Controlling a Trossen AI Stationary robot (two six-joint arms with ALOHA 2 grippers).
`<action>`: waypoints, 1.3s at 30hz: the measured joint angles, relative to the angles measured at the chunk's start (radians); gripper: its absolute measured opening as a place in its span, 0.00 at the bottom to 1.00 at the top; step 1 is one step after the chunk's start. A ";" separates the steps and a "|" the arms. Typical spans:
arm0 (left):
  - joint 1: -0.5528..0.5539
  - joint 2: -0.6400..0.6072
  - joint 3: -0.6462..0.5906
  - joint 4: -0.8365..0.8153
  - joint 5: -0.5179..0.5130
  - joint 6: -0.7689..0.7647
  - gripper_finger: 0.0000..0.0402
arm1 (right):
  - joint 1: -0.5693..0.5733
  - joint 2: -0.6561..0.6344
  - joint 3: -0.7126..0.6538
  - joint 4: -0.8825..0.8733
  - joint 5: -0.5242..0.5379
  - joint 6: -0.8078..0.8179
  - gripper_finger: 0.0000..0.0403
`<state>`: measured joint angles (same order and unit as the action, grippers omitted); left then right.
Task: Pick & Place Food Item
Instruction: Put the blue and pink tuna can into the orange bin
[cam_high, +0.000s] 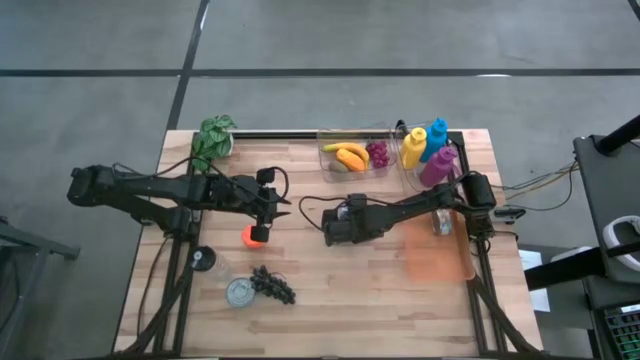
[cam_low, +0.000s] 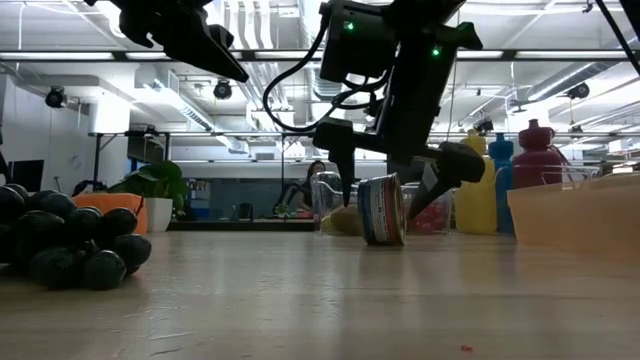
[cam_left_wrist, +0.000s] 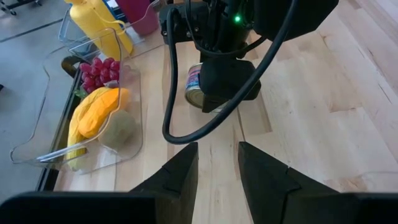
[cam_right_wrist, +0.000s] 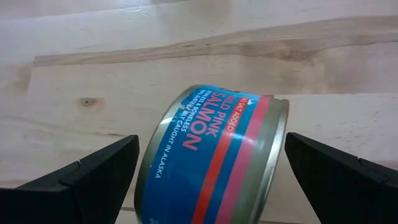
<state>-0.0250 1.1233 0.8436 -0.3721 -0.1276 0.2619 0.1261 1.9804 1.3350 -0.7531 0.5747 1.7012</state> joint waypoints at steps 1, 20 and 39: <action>0.000 0.000 0.000 0.000 0.000 0.000 0.29 | 0.000 0.000 0.000 -0.003 0.000 0.000 0.99; 0.000 0.000 0.000 0.000 0.000 0.000 0.29 | -0.003 0.005 -0.002 -0.009 0.000 0.001 0.95; 0.000 0.000 0.000 0.000 0.000 0.000 0.29 | -0.002 0.005 -0.002 -0.011 0.000 -0.002 0.55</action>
<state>-0.0253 1.1233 0.8436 -0.3721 -0.1273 0.2619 0.1242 1.9854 1.3331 -0.7645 0.5751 1.6994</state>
